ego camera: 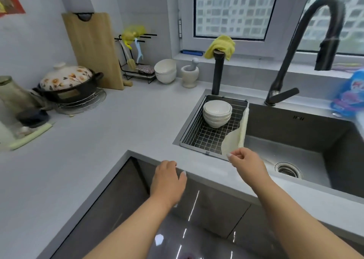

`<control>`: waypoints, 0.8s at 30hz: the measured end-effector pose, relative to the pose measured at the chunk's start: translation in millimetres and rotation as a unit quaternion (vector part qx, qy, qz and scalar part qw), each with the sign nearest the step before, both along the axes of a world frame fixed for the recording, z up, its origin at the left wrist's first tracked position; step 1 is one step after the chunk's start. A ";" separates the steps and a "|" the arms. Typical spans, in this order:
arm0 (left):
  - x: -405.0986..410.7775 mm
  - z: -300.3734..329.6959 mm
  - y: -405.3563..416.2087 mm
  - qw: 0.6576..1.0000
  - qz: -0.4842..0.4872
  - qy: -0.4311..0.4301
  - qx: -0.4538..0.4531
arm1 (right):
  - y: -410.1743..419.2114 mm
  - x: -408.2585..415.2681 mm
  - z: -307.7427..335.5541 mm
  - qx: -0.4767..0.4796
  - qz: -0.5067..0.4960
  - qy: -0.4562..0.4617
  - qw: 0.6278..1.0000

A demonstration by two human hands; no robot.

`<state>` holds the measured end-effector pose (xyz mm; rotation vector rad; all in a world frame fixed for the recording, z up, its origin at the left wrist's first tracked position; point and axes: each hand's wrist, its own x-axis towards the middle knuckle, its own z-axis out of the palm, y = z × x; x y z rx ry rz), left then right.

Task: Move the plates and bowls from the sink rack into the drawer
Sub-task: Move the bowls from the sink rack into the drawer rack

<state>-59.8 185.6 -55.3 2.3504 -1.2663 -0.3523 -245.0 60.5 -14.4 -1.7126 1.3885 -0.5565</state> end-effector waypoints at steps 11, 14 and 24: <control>59.3 -37.0 -120.9 0.965 -0.167 -0.097 0.175 | -105.0 77.0 -22.1 0.018 -0.043 0.058 0.997; 68.8 -44.4 -135.9 0.955 -0.201 -0.147 0.163 | -137.0 98.1 -26.7 0.016 -0.034 0.100 0.994; 82.0 -45.4 -157.5 0.950 -0.239 -0.145 0.138 | -233.2 144.2 -50.3 0.025 -0.002 0.236 0.971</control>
